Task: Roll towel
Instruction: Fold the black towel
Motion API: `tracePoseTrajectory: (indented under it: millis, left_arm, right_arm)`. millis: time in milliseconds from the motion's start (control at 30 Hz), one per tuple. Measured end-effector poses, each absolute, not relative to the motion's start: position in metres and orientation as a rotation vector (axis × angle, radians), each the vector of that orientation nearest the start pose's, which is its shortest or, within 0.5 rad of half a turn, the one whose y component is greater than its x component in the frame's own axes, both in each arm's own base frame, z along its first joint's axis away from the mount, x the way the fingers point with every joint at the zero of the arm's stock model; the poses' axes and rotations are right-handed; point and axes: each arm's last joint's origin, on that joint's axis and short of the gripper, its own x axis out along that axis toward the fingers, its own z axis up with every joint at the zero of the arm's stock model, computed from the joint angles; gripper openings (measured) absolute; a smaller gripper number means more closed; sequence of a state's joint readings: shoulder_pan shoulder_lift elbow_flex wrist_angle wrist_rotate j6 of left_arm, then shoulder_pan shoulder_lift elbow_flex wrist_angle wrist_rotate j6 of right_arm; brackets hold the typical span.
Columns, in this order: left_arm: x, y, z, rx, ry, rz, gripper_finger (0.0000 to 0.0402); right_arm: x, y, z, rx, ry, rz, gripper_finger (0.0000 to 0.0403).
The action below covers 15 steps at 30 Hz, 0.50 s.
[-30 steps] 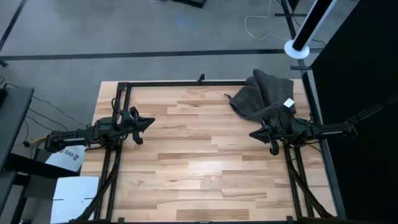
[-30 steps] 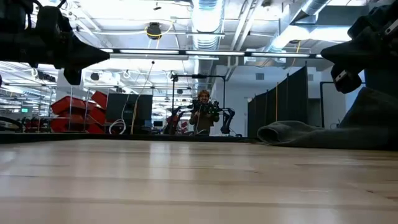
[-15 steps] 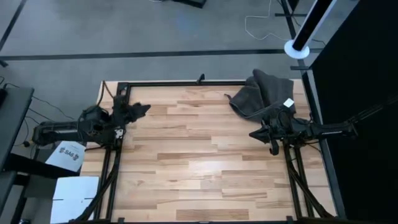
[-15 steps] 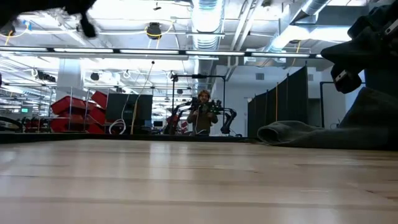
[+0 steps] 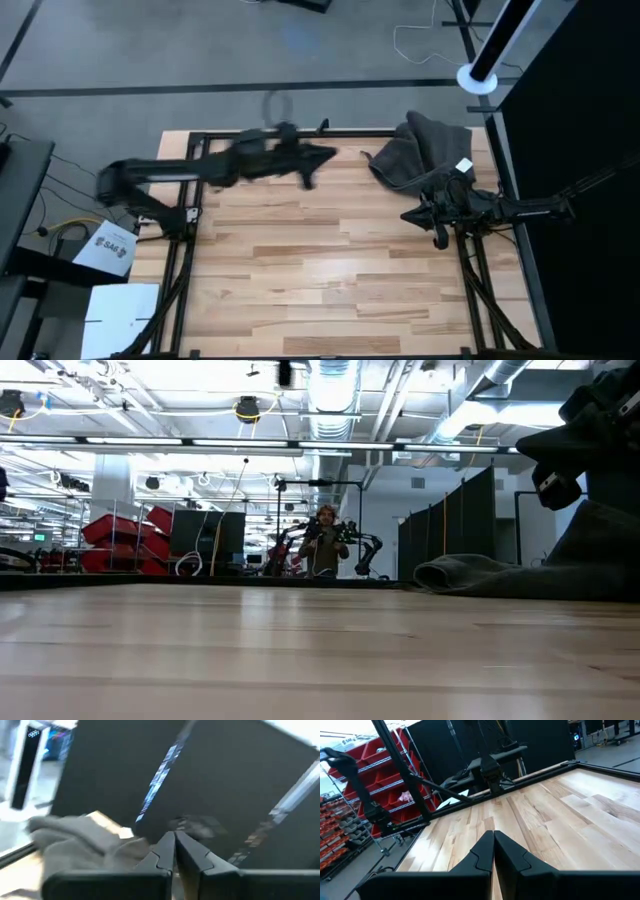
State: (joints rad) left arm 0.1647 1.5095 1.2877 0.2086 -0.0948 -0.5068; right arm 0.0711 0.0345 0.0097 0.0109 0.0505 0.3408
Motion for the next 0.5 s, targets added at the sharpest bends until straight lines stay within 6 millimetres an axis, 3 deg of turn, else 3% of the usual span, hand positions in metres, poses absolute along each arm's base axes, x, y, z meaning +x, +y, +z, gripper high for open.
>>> tracePoseTrajectory:
  millis: [267, 500]
  left_arm:
    - [0.439, 0.105, 0.290, -0.477, 0.234, 0.392, 0.0004]
    - [0.497, 0.120, 0.243, -0.361, 0.297, 0.379, 0.0085]
  right_arm:
    - [0.099, 0.006, 0.165, 0.340, 0.017, 0.017, 0.0000]
    - [0.099, 0.006, 0.165, 0.340, 0.018, 0.018, 0.0000]
